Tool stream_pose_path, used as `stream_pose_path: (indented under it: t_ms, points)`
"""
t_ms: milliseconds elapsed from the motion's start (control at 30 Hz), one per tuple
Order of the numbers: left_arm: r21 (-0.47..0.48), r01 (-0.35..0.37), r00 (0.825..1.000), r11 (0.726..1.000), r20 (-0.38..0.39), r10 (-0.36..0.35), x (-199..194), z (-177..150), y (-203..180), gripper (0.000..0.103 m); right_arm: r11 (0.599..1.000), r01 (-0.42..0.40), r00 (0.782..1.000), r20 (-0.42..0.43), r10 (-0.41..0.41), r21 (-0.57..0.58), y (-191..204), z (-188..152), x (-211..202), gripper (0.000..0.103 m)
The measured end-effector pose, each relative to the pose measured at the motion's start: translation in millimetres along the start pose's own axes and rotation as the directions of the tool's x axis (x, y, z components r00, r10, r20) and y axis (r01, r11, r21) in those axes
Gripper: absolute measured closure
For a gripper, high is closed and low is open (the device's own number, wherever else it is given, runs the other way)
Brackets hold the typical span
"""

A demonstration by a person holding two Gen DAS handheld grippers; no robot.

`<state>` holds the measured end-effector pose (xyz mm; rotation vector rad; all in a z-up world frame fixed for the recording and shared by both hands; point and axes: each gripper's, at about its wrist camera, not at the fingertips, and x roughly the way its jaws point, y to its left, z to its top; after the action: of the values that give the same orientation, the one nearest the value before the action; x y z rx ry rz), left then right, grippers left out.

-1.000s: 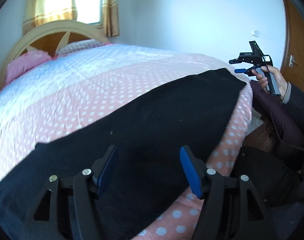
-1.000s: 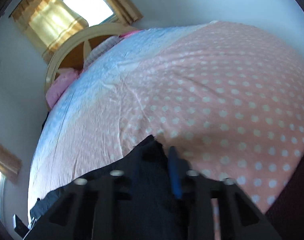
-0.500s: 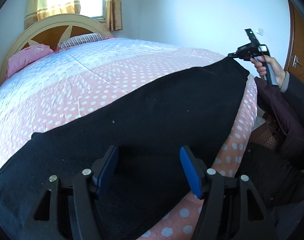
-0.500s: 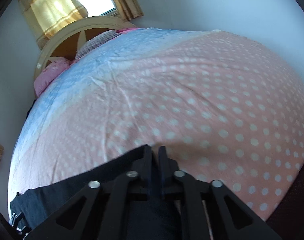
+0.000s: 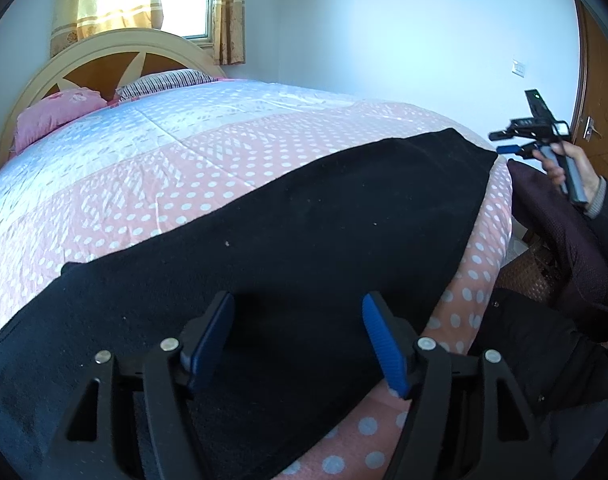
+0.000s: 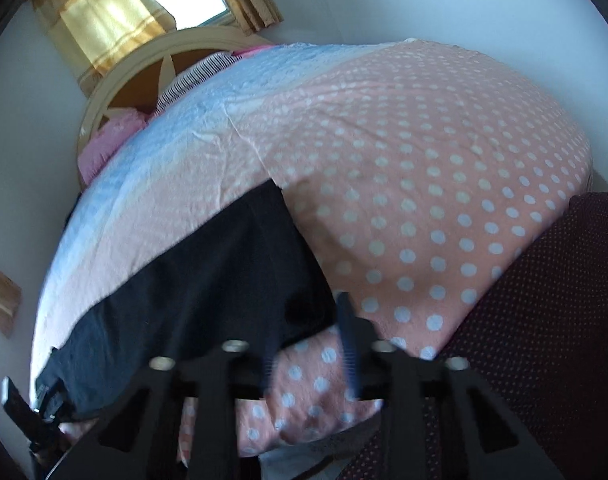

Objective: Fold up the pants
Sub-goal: 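Press the folded black pants flat with both open tools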

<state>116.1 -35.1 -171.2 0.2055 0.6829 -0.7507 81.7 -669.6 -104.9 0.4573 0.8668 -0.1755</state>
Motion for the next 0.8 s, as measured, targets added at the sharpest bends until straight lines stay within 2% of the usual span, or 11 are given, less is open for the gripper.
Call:
stream_pose_path:
  t_ms: [133,200,300,433,500,533,633,700,800]
  points:
    - [-0.001,0.001,1.000,1.000,-0.001,-0.001,0,1,0,0.033,0.993,0.108,0.994,0.010,-0.108,-0.057,6,-4,6,0.098]
    - [-0.008,0.003,1.000,1.000,0.001,-0.003,-1,1,3,0.033,0.993,0.107,0.994,-0.032,-0.109,-0.043,-2,-6,15,0.098]
    - [-0.025,0.007,1.000,1.000,0.007,-0.007,-2,0,6,0.033,0.994,0.103,0.994,-0.019,-0.104,-0.042,-1,-3,10,0.098]
    - [-0.041,-0.005,1.000,0.999,0.009,0.006,-4,0,9,0.033,0.992,0.112,0.992,0.062,-0.108,-0.063,13,1,-13,0.091]
    - [-0.050,-0.025,0.999,0.998,0.026,0.026,-11,1,12,0.033,0.993,0.083,0.990,0.118,-0.073,-0.082,29,4,-25,0.062]
    - [-0.059,-0.041,0.998,0.997,0.037,0.044,-16,1,17,0.033,0.994,0.055,0.990,0.132,-0.042,-0.095,37,6,-28,0.057]
    - [-0.088,-0.090,0.994,0.992,0.059,0.096,-32,1,31,0.030,0.981,-0.067,0.991,0.103,0.087,-0.184,74,4,-25,0.055]
    - [-0.103,-0.124,0.989,0.987,0.065,0.131,-40,-1,41,0.024,0.970,-0.108,0.991,0.057,0.123,-0.216,91,-1,-13,0.055]
    - [-0.113,-0.169,0.984,0.979,0.039,0.174,-44,-8,52,0.023,0.974,-0.113,0.994,-0.017,0.112,-0.197,98,-7,13,0.055]
